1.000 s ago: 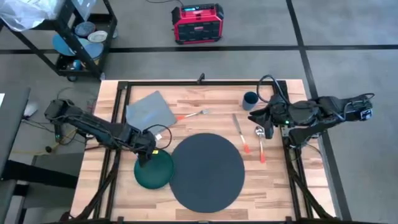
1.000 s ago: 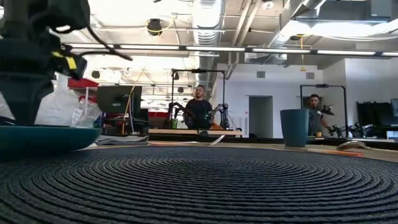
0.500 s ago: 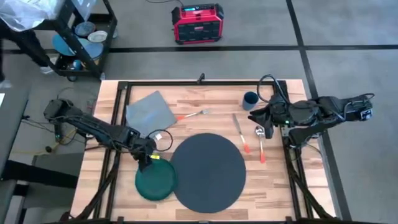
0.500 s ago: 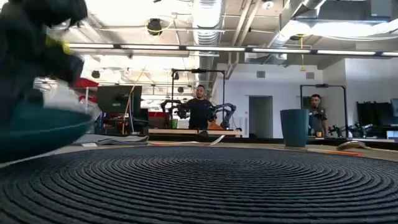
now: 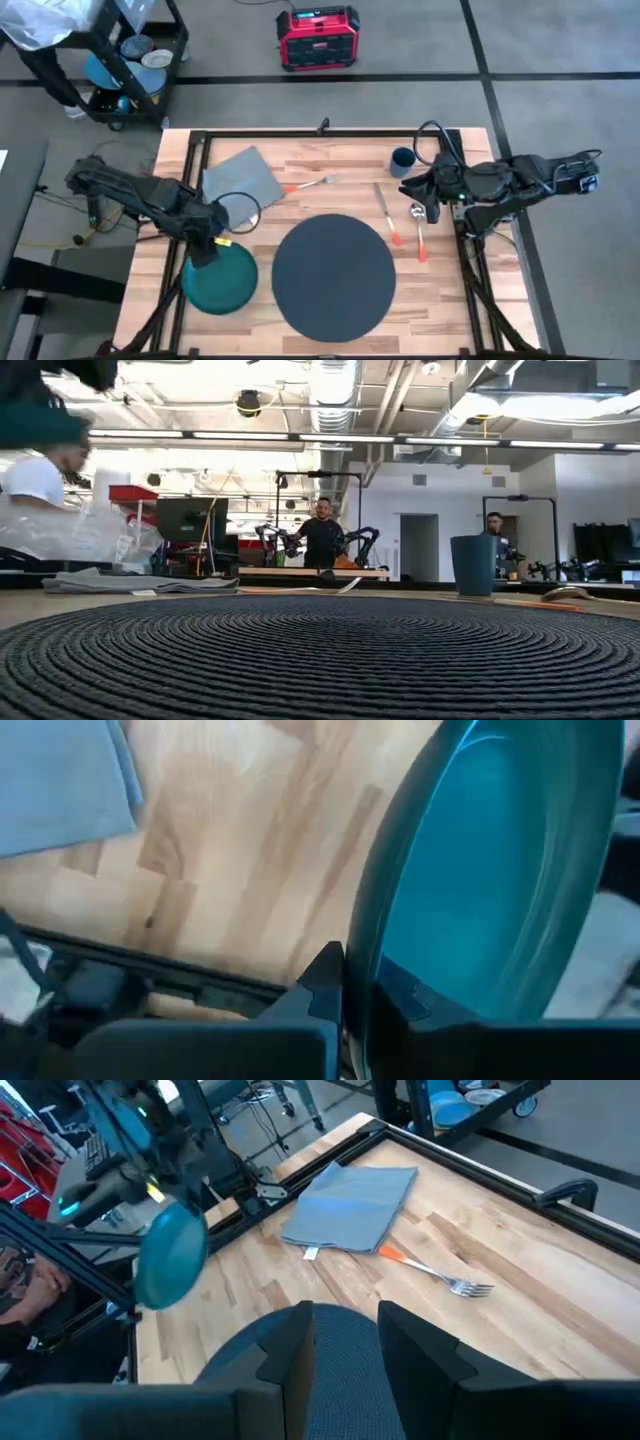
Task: Set table place
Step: Move the plate to the left of the table
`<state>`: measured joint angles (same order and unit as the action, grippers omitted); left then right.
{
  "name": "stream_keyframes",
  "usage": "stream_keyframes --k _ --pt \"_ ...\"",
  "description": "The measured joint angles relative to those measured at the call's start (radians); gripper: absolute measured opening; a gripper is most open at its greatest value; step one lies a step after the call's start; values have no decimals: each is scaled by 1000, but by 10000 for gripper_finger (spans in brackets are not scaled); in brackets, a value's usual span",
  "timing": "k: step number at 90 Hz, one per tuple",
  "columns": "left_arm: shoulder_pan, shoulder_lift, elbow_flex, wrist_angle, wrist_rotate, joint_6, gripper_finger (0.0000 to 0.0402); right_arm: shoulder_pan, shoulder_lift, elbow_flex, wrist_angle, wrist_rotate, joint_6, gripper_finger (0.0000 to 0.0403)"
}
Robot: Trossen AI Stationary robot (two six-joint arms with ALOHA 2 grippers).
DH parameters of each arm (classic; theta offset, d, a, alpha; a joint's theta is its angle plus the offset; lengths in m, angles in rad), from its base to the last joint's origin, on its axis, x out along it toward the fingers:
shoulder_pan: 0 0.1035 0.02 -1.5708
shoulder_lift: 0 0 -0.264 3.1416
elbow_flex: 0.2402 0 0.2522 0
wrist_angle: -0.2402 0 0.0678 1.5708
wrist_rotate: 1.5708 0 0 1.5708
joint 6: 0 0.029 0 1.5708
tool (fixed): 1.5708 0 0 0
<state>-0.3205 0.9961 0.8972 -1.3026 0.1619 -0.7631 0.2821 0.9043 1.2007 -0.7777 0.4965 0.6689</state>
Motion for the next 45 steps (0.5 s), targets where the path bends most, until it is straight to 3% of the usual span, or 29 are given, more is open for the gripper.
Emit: stream_keyframes --k 11,22,33,45 --pt "0 0 -194 189 57 -17 0 0 0 0 -1 -1 0 103" --pt "0 -3 -334 242 106 -73 1 0 0 0 -1 -2 0 103" --pt "11 -34 -348 297 121 -83 24 0 0 0 -3 -5 -2 103" --pt "53 -97 -277 313 109 -88 79 0 0 0 -4 -5 -16 103"
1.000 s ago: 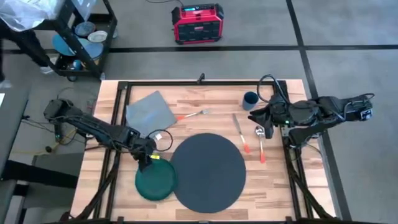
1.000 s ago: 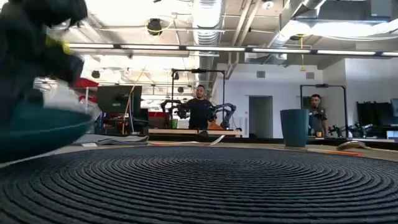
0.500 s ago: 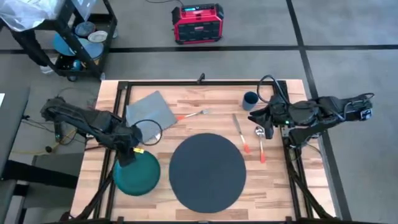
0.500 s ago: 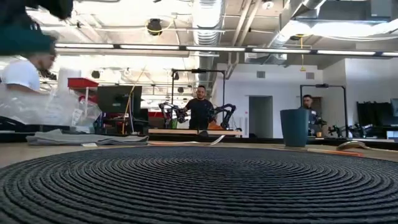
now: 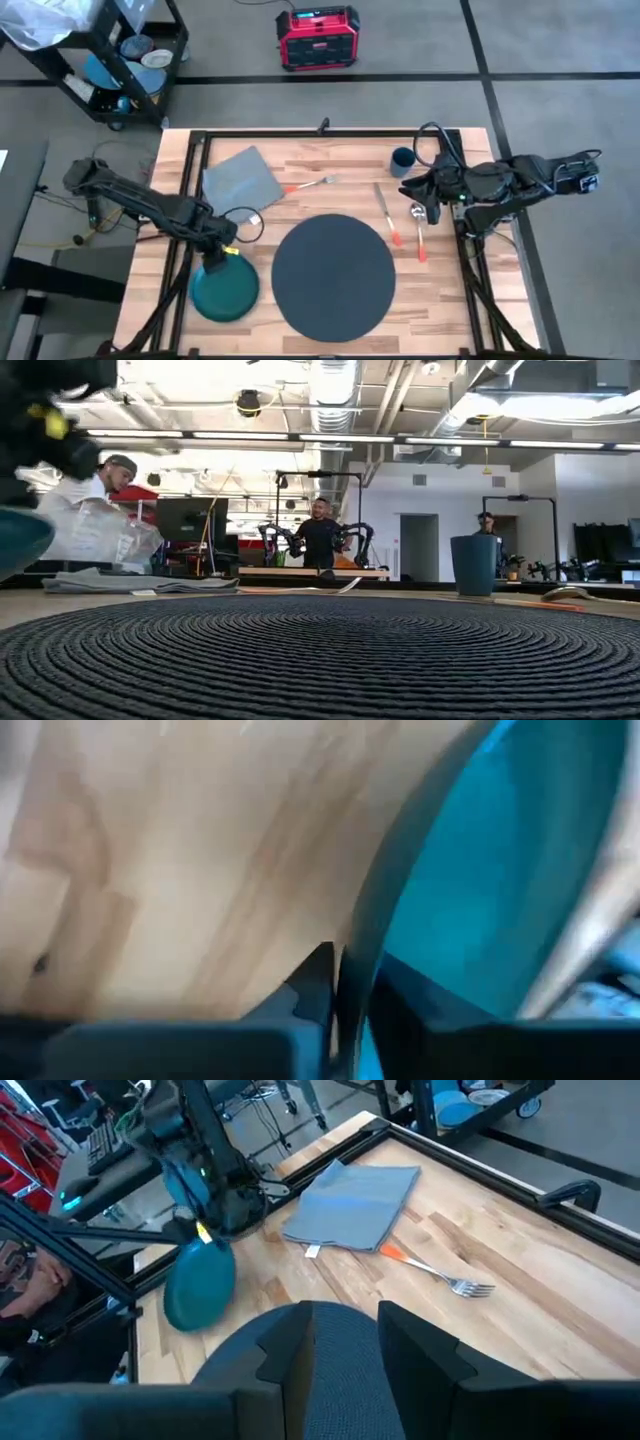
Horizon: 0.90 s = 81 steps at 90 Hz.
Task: Set table place
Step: Move the plate to the left of the table, then put the orange table knife on the blue tablemat
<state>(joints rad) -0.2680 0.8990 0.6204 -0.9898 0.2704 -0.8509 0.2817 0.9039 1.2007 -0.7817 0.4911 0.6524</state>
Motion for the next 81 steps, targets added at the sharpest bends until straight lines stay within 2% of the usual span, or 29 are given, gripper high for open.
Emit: stream_keyframes --k 14,24,31,37,43,49,56,63,72,81 --pt "62 -75 115 -193 -92 -3 141 0 0 0 -27 0 -1 103" --pt "103 -100 163 -375 -145 -59 168 -1 0 0 -58 0 1 103" --pt "121 -105 194 -356 -149 -132 173 -3 0 0 -80 1 1 103" --pt "125 -103 217 -159 -183 -170 172 -3 4 -3 -89 3 1 103" --pt "122 -89 224 174 -268 -155 170 -9 7 -22 -86 7 2 103" --pt "124 -36 227 511 -374 -81 169 -23 17 -61 -91 6 21 103" --pt "142 53 229 829 -430 50 169 -38 39 -115 -117 -9 67 103" --pt "173 160 227 1029 -433 138 169 -55 65 -187 -131 -51 128 103" --pt "224 292 225 1159 -429 162 169 -74 113 -291 -123 -134 229 103" --pt "293 424 224 1289 -344 164 169 -90 166 -366 -100 -178 308 103"
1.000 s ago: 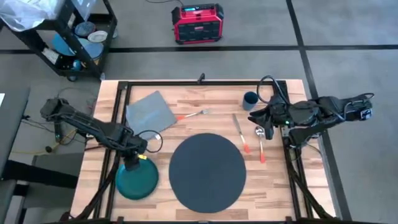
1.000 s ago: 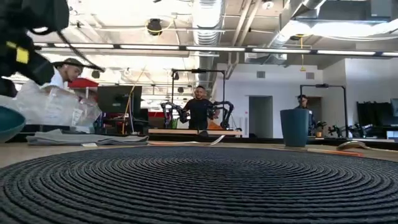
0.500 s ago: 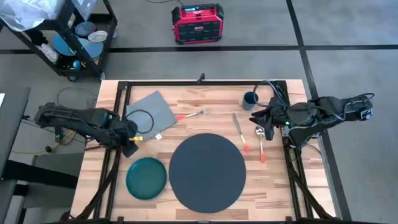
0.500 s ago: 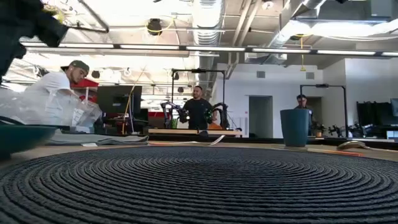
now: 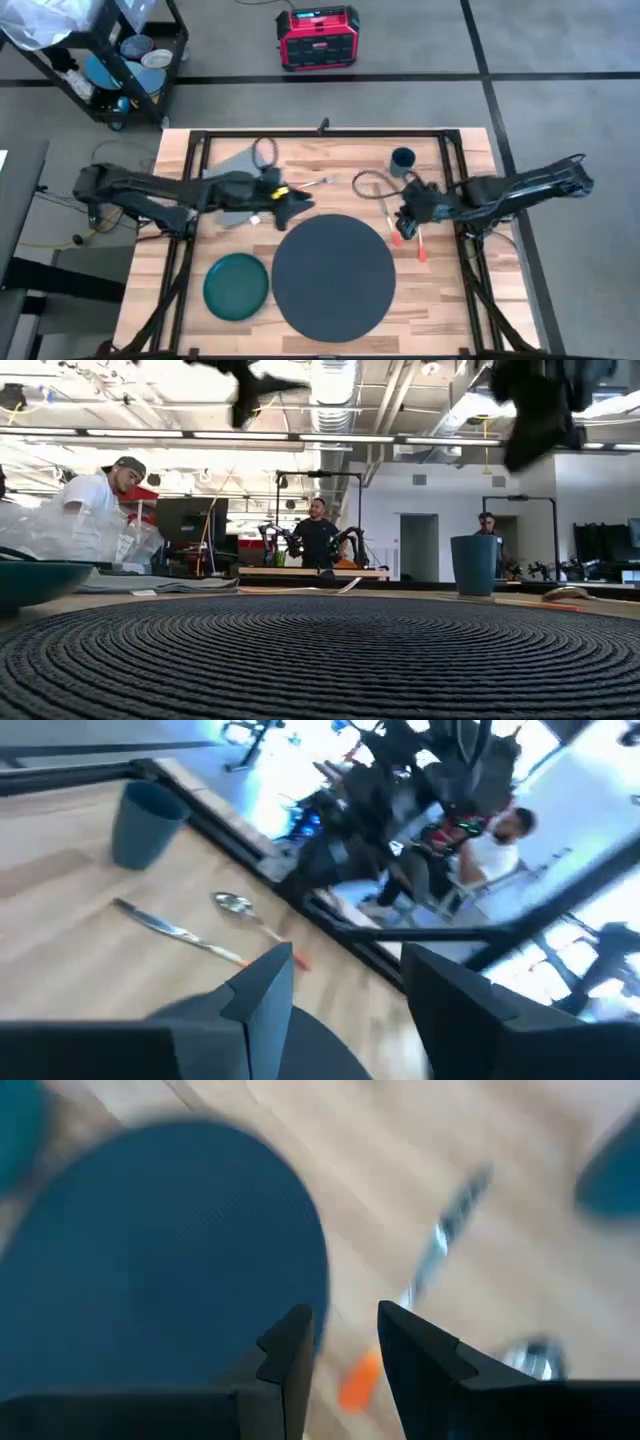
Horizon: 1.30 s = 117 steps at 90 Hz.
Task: Set table place
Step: Put the orange table knife on the blue tablemat
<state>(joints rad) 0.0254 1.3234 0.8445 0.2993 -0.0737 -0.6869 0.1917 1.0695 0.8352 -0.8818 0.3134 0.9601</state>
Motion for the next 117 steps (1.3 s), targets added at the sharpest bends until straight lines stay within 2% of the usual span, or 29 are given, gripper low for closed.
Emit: stream_keyframes --k 7,14,20,34,43,53,62,74,82,95,117 --pt "60 89 25 79 124 28 168 -17 37 -10 -1 3 46 103" --pt "117 159 81 54 269 70 168 -44 76 -10 -3 2 70 103" --pt "155 214 130 -52 382 151 168 -69 115 -10 -4 1 86 103" --pt "220 366 292 -432 540 436 168 -83 193 -10 48 -71 103 103" --pt "244 468 403 -622 545 579 161 -29 221 -10 68 -56 157 103" --pt "265 563 507 -712 542 674 151 18 224 -52 47 -20 268 103" --pt "280 597 577 -744 551 735 147 45 202 -138 50 -41 383 103" --pt "290 609 619 -747 565 811 146 67 144 -192 174 -48 468 103" --pt "298 608 627 -742 597 864 146 66 134 -195 232 -18 481 103" --pt "324 608 627 -752 687 916 146 16 153 -197 226 -5 447 103" --pt "362 608 627 -753 700 903 146 -82 217 -198 189 -39 343 103"
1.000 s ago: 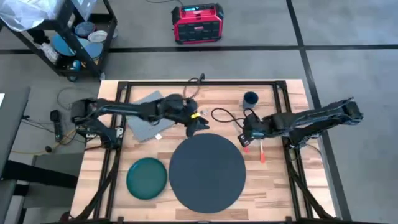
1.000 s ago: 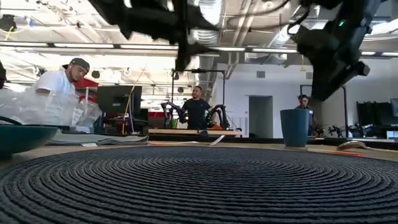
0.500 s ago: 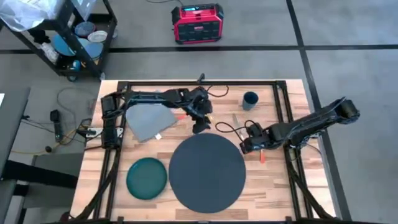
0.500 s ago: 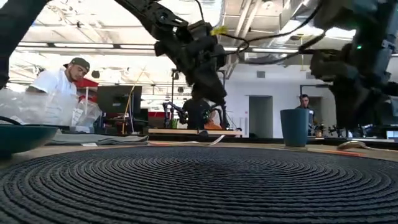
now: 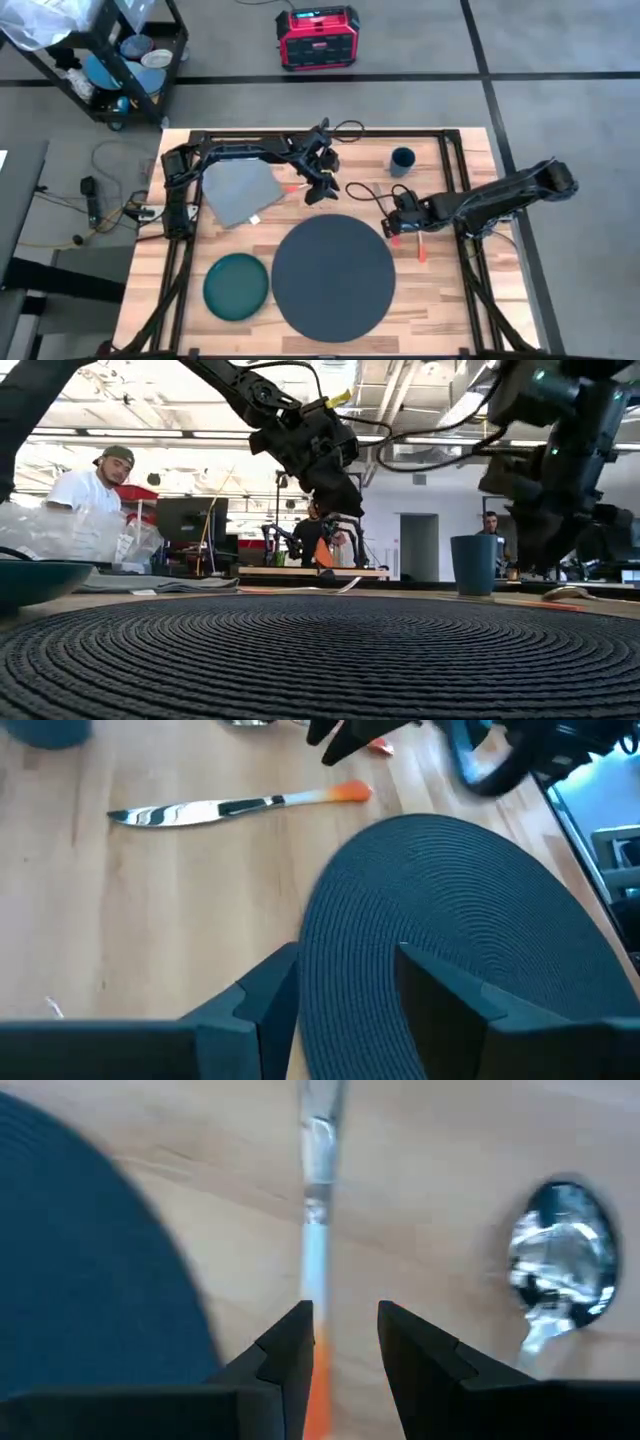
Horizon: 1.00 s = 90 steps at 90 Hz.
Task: Set table place
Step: Put the orange table knife on the blue tablemat
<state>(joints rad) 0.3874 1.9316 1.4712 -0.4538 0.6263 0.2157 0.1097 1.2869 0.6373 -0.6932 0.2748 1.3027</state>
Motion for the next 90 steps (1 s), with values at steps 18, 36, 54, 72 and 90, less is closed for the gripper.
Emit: stream_keyframes --k 18,36,54,72,90 --pt "0 0 0 2 1 -3 146 -14 46 0 95 -13 -54 103" --pt "0 0 0 4 1 -8 146 -17 126 0 125 -29 -55 103" --pt "0 0 -1 -5 -1 -10 146 -31 204 4 164 -53 -74 103" --pt "0 0 -1 -6 -3 -10 146 -33 219 6 158 -51 -54 98" --pt "0 0 -1 -4 -3 -11 146 -34 219 -7 154 -38 -41 19"
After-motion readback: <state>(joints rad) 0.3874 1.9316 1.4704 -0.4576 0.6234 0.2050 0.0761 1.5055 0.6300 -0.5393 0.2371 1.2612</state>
